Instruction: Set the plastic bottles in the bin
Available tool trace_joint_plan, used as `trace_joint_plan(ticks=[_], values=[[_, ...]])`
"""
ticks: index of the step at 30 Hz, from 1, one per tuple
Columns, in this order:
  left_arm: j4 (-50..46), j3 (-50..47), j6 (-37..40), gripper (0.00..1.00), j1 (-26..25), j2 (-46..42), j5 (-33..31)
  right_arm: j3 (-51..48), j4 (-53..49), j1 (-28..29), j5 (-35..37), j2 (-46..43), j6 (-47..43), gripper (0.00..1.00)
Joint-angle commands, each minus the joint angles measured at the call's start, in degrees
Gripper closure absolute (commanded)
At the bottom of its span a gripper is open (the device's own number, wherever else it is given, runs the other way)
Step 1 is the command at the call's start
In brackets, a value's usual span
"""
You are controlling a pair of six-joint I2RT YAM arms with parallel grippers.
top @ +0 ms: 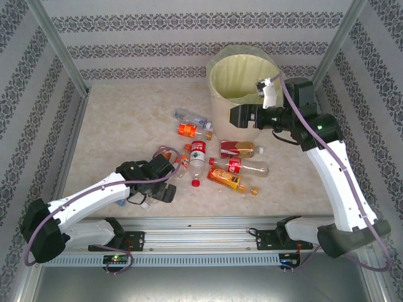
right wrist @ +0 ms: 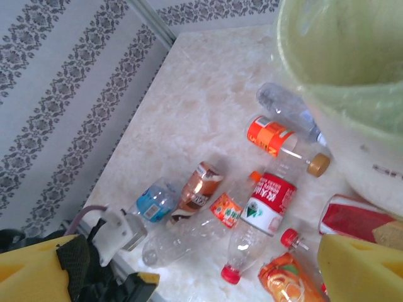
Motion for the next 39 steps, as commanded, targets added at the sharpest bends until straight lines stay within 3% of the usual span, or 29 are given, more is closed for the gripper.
trace_joint_plan(ticks=[1, 16, 29, 39], values=[[1.62, -1.45, -1.94, 0.02, 1.12, 0.89, 1.64, -3.01, 2.80, 0.53, -2.20, -2.67, 1.77, 0.06], [4.71, -4.61, -3.78, 0.01, 1.55, 9.02, -1.28, -9.27, 3.38, 0.67, -2.04, -6.03, 2.74, 0.06], [6.17, -5.74, -4.67, 0.11, 1.12, 9.38, 6.55, -12.67, 3.97, 0.69, -2.00, -7.58, 3.43, 0.06], [7.26, -5.33, -5.05, 0.20, 1.07, 11.23, 4.83, -14.24, 3.86, 0.89, -2.28, -8.52, 3.93, 0.07]])
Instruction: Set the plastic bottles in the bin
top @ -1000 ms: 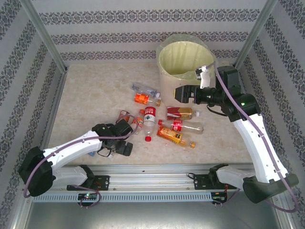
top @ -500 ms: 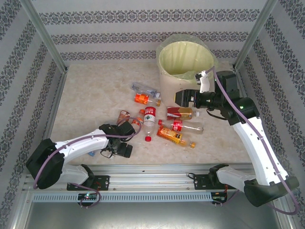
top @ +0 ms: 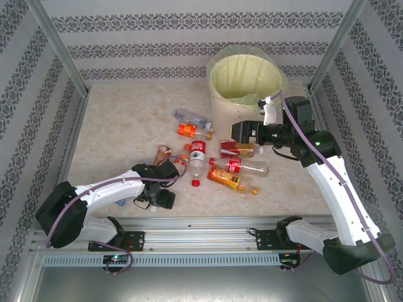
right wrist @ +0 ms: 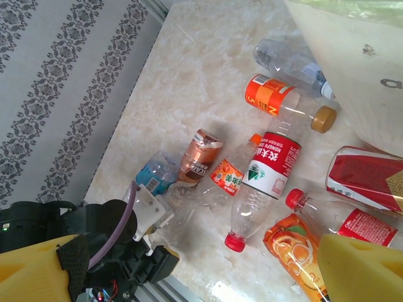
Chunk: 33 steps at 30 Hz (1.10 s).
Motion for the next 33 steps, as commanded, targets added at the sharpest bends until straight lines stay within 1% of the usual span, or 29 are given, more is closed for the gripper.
trace_joint_plan(ticks=[1, 4, 7, 8, 10, 14, 19, 23, 25, 29, 33], values=[[1.68, 0.42, -1.02, 0.21, 0.25, 0.94, -1.05, -1.32, 1.08, 0.99, -1.33, -1.57, 1.11, 0.07], [2.20, 0.71, -1.81, 0.26, 0.30, 1.55, -1.77, -2.32, 1.15, 1.33, -1.42, -2.38, 1.57, 0.07], [3.00, 0.59, -2.27, 0.29, 0.40, 1.50, -2.31, -3.43, 1.02, 1.53, -1.34, -3.22, 1.89, 0.07], [3.17, 0.57, -2.34, 0.29, 0.42, 1.47, -2.38, -3.71, 1.08, 1.70, -1.30, -3.41, 1.93, 0.07], [3.65, 0.62, -2.13, 0.22, 0.66, 1.50, -2.59, -4.29, 1.10, 1.79, -1.18, -3.75, 2.08, 0.07], [4.92, 0.39, -1.63, 0.20, 1.01, 1.57, -2.70, -4.94, 1.26, 2.09, -1.00, -4.04, 2.36, 0.07], [5.85, 0.36, -1.14, 0.29, 1.28, 1.82, -2.01, -5.51, 1.57, 2.57, -0.73, -4.30, 2.68, 0.07], [5.61, 0.04, -0.67, 0.36, 1.28, -0.24, -0.70, -6.34, 2.53, 3.35, -1.08, -4.45, 3.95, 0.07], [5.65, 0.12, 0.22, 0.40, 1.32, -2.73, 0.58, -7.45, 3.80, 4.20, -1.33, -4.56, 5.24, 0.07], [6.00, 2.11, 3.10, 0.41, 1.28, -8.29, 5.63, -10.41, 7.84, 6.30, -2.22, -5.25, 9.11, 0.08], [10.65, 4.15, 4.63, 0.40, 1.28, -13.74, 14.74, -14.13, 13.59, 9.74, -3.58, -5.48, 12.67, 0.08]])
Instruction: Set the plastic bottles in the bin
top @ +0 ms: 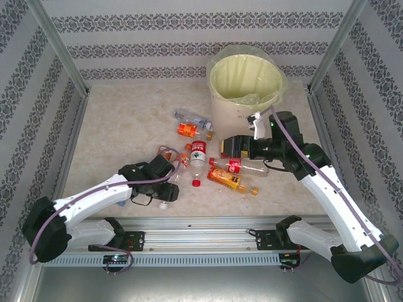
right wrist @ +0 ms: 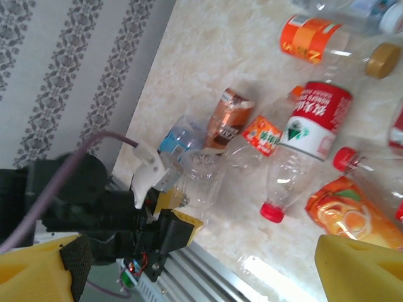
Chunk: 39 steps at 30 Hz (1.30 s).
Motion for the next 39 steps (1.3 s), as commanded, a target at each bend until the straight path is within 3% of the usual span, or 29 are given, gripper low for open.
trace_joint_plan(ticks=[1, 9, 16, 25, 31, 39], values=[[6.35, 3.08, 2.45, 0.40, 0.53, -3.64, 9.99, -2.88, 7.31, 2.70, -2.41, -0.55, 4.45, 0.08], [21.30, 5.66, -3.32, 0.39, 0.54, -4.45, 26.39, -7.04, 17.22, 7.08, -6.60, 0.27, 8.16, 0.06], [38.10, 4.63, -12.93, 0.38, 0.71, -4.50, 35.17, -7.65, 20.16, 8.39, -8.37, 1.03, 8.96, 0.04], [53.67, 2.77, -21.84, 0.37, 1.23, -2.83, 40.11, -7.21, 20.98, 9.57, -8.25, 2.10, 8.78, 0.06], [54.21, 2.76, -22.05, 0.36, 1.15, -1.23, 41.11, -7.06, 23.04, 9.59, -8.68, 2.29, 9.93, 0.14], [53.88, 3.02, -21.78, 0.32, 1.15, -1.01, 40.91, -6.20, 22.19, 9.57, -7.52, 2.16, 9.59, 0.32]])
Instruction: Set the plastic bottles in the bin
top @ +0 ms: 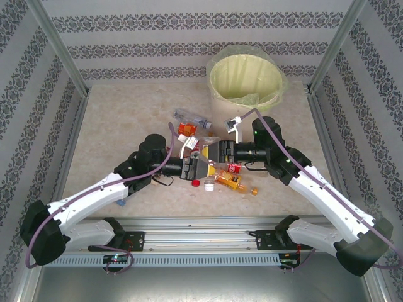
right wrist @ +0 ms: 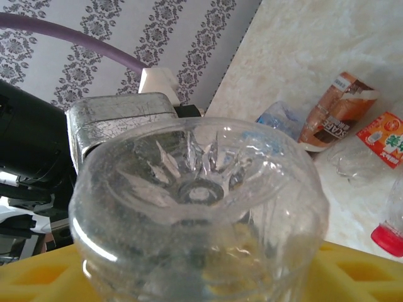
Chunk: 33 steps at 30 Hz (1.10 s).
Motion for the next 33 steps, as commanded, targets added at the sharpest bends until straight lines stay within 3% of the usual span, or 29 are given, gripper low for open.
trace_joint_plan(ticks=[1, 5, 8, 19, 33], values=[[3.14, 0.19, 0.03, 0.29, 0.64, -0.79, 0.84, 1.36, 0.30, 0.53, 0.29, -0.09, -0.86, 0.33], [0.91, 1.28, 1.53, 0.18, 0.69, -2.19, -0.33, 3.24, -2.76, -0.78, 1.08, -1.12, -2.05, 0.41], [-2.51, 2.45, 4.39, 0.00, 0.64, -3.99, -2.76, 4.96, -4.70, -2.41, 0.81, -1.90, -2.62, 0.43], [-12.37, 8.48, 17.52, 0.00, 0.64, -11.63, -18.66, 20.10, -17.04, -13.49, 4.02, -0.42, -9.68, 0.47], [-24.21, 18.60, 29.90, 0.00, 0.64, -12.87, -32.23, 51.63, -29.06, -20.77, 27.25, 19.01, -20.82, 0.48]])
